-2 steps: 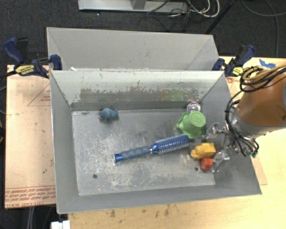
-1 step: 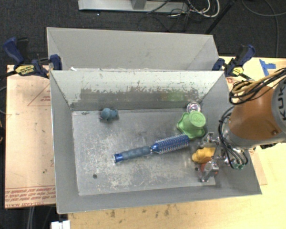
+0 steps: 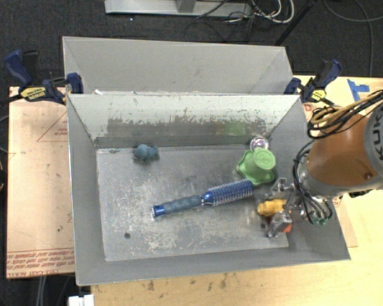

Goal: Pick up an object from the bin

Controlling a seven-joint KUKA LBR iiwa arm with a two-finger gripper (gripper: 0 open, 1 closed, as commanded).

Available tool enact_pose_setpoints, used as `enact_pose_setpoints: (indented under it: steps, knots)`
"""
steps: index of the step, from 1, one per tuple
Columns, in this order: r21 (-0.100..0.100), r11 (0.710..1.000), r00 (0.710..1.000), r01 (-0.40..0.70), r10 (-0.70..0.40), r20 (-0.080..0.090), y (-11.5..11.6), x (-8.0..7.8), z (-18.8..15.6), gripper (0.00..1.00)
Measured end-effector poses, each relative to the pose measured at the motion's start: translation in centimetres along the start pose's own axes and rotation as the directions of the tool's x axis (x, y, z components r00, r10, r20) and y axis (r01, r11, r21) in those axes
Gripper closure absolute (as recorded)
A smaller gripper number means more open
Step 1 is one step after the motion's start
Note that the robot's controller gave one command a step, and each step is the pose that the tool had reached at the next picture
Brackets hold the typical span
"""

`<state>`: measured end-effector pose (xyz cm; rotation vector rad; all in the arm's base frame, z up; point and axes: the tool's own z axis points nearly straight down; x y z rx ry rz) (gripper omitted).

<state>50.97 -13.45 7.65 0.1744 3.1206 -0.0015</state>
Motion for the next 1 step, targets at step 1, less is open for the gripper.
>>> enact_pose_setpoints:
  steps: [1]
  knots:
    - [0.001, 1.0, 1.0, 0.031, -0.031, -0.005, 0.46, -0.82, -15.66, 1.0]
